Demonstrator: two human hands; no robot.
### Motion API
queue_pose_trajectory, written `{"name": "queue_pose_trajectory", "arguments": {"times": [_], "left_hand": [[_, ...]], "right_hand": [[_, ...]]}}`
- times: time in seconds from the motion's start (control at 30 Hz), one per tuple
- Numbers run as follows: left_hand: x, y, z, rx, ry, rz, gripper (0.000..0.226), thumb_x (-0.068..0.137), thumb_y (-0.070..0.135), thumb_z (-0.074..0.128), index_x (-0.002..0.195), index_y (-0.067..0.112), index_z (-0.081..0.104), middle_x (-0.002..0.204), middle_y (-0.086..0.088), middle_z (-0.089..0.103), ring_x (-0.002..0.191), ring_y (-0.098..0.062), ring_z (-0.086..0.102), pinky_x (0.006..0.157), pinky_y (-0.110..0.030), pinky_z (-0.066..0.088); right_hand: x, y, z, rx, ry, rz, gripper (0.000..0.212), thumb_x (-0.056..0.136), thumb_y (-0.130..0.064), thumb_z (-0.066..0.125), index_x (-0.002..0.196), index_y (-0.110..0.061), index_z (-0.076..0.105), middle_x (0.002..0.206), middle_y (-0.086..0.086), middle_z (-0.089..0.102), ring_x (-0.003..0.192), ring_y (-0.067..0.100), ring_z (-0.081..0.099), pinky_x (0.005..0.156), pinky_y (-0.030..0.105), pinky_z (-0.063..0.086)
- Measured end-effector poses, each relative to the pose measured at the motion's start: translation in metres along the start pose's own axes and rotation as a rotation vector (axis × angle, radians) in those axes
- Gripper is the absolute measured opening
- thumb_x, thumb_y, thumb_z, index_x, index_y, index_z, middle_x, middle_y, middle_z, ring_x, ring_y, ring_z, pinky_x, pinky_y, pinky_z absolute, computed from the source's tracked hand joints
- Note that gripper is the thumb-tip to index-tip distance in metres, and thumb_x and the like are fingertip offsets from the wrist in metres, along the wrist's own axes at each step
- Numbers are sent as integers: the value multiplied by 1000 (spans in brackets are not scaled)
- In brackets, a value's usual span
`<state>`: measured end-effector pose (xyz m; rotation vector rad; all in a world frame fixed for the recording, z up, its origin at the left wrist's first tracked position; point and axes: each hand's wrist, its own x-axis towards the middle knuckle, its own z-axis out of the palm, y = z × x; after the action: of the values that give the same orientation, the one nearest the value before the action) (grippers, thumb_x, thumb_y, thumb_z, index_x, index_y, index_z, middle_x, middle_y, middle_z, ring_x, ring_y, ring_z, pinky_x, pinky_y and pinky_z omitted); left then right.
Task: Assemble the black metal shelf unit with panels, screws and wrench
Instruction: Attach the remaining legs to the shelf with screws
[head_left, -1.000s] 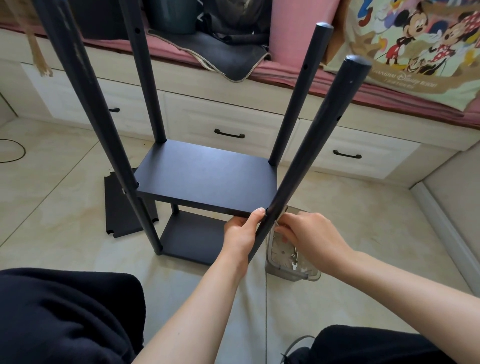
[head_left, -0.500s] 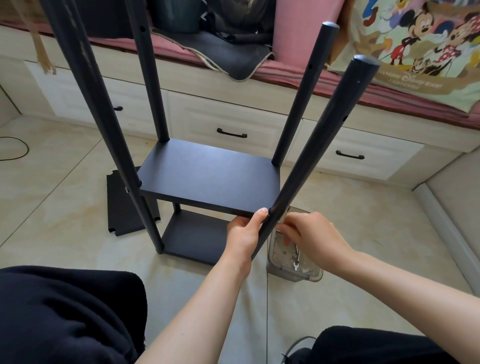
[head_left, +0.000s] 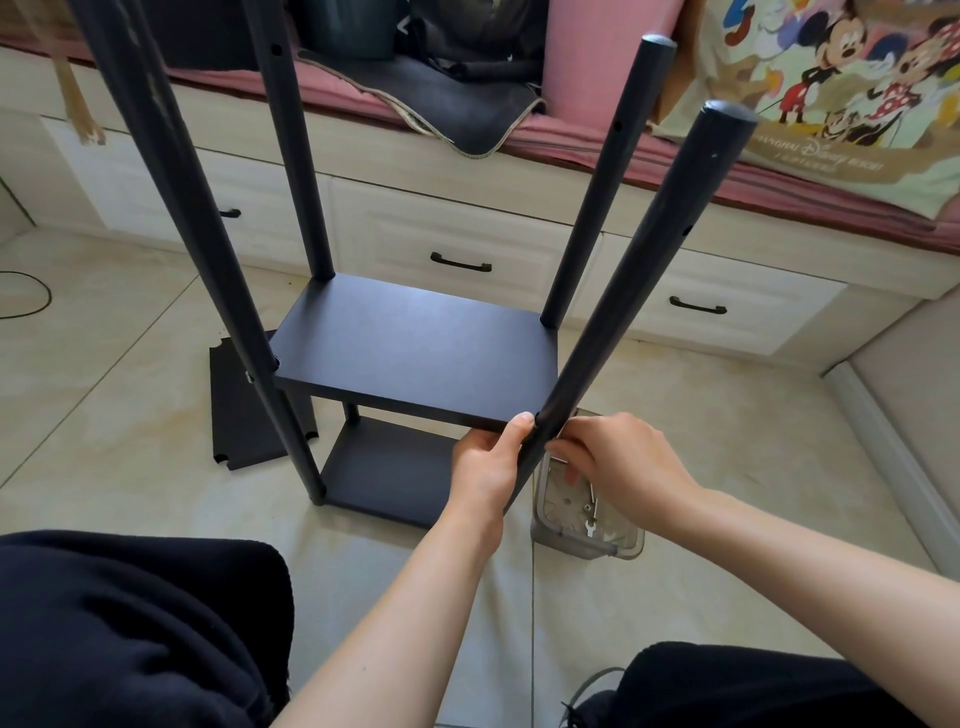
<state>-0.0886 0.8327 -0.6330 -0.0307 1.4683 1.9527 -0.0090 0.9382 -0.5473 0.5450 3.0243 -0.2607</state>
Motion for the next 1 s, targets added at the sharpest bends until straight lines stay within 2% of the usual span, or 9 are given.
{"name": "queue_pose_trajectory", "arguments": {"times": [0.17, 0.3, 0.4, 0.47, 0.6, 0.7, 0.77, 0.9, 1.0], "left_hand": [[1, -1, 0, 13, 20, -1, 37, 79, 46, 74, 93, 12, 78, 82, 2, 77, 78, -10, 71, 75, -25, 53], [1, -2, -1, 52, 36, 5, 28, 90, 39, 72, 95, 12, 76, 80, 6, 76, 75, -5, 71, 65, -15, 50], [0, -1, -1, 51, 56, 21, 25, 91, 36, 73, 94, 12, 76, 79, 7, 76, 72, 0, 70, 58, -10, 48], [-5, 3, 0, 48, 59, 30, 23, 92, 34, 72, 95, 12, 74, 77, 10, 76, 70, 3, 69, 56, -7, 46], [-18, 16, -1, 110, 57, 31, 15, 92, 35, 72, 93, 20, 72, 74, 19, 74, 70, 11, 66, 53, -3, 42], [-32, 21, -7, 366, 163, 76, 23, 91, 44, 70, 79, 24, 73, 73, 17, 74, 78, 2, 68, 58, -12, 44], [-44, 19, -12, 713, 319, 215, 32, 92, 44, 66, 69, 22, 68, 71, 10, 71, 81, -13, 65, 61, -24, 40], [-54, 22, -14, 1070, 360, 925, 11, 84, 22, 79, 80, 19, 70, 78, 7, 66, 85, -22, 59, 72, -35, 44], [-44, 29, -12, 1206, 259, 977, 41, 77, 22, 84, 114, 14, 71, 109, -1, 68, 112, -27, 59, 99, -41, 47]], "right_hand": [[7, 9, -8, -92, 6, -37, 35, 93, -59, 50, 100, -31, 71, 75, -11, 70, 77, 13, 65, 71, 32, 50], [21, 16, -14, -139, 130, -45, 60, 70, -70, 67, 108, -25, 62, 75, -12, 66, 75, 15, 66, 62, 30, 38], [31, 17, -13, 115, 94, -25, 87, 63, -54, 85, 136, -35, 42, 105, -15, 63, 79, 8, 57, 68, 32, 45], [36, 19, -15, 333, -28, -54, 98, 66, -35, 89, 145, -45, 32, 120, -10, 57, 90, 13, 59, 81, 33, 51], [41, 22, -15, 523, -233, -56, 86, 76, -17, 84, 143, -48, 39, 107, -16, 67, 90, 17, 69, 90, 30, 53], [43, 20, -14, 535, -248, -35, 78, 77, -15, 82, 143, -37, 46, 106, -21, 67, 94, 20, 71, 96, 37, 52], [42, 19, -14, 557, -242, -12, 77, 78, -15, 82, 145, -33, 47, 114, -16, 66, 97, 21, 70, 98, 39, 52], [40, 19, -20, 600, -279, -16, 75, 81, -14, 79, 145, -30, 44, 127, -6, 63, 99, 8, 66, 90, 32, 55], [39, 22, -28, 666, -376, 23, 66, 88, -7, 69, 142, -33, 42, 121, -6, 63, 98, 3, 62, 85, 39, 58]]}}
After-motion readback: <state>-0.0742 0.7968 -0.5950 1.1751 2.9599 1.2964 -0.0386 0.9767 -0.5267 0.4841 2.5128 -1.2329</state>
